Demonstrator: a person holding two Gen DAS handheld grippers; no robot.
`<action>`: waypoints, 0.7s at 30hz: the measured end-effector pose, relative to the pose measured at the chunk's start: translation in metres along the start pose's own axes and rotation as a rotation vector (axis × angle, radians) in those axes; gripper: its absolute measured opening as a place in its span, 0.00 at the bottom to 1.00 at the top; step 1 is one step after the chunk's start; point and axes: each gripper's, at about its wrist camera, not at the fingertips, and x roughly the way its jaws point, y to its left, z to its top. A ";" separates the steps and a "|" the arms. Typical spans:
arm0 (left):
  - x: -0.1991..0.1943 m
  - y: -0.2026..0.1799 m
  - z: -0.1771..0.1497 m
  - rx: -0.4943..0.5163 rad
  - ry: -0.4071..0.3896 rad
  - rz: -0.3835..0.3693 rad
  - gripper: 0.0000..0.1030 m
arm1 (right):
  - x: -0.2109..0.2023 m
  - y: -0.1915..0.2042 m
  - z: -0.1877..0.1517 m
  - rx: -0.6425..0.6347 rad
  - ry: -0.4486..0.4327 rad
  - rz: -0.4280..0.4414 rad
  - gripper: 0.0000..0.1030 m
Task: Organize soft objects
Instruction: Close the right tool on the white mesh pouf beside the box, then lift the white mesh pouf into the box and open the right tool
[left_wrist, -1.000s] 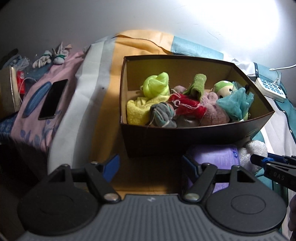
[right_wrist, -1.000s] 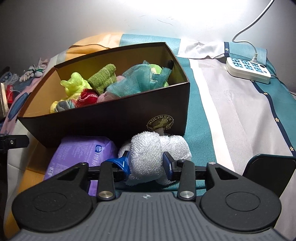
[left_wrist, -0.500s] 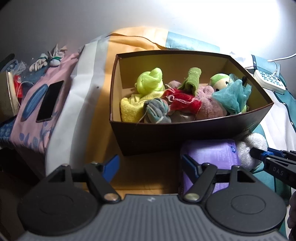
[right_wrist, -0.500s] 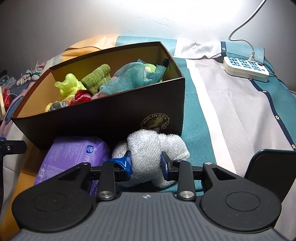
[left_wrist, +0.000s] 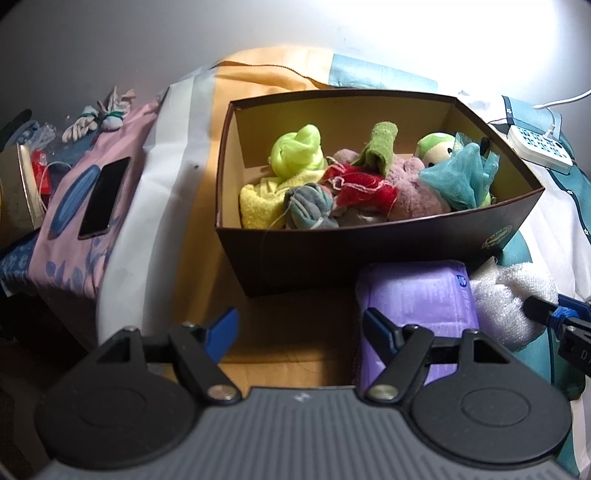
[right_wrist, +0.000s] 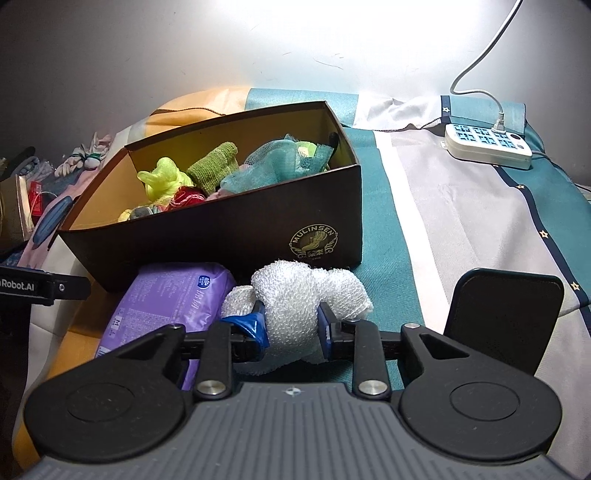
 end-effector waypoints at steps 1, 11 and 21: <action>0.000 -0.001 -0.001 0.005 0.007 0.011 0.73 | -0.003 -0.001 -0.001 0.003 -0.002 0.005 0.09; -0.006 -0.006 -0.012 0.011 0.040 0.064 0.73 | -0.030 -0.006 -0.008 0.049 -0.035 0.035 0.07; -0.010 -0.009 -0.017 0.007 0.049 0.080 0.73 | -0.062 -0.016 0.000 0.125 -0.118 0.096 0.06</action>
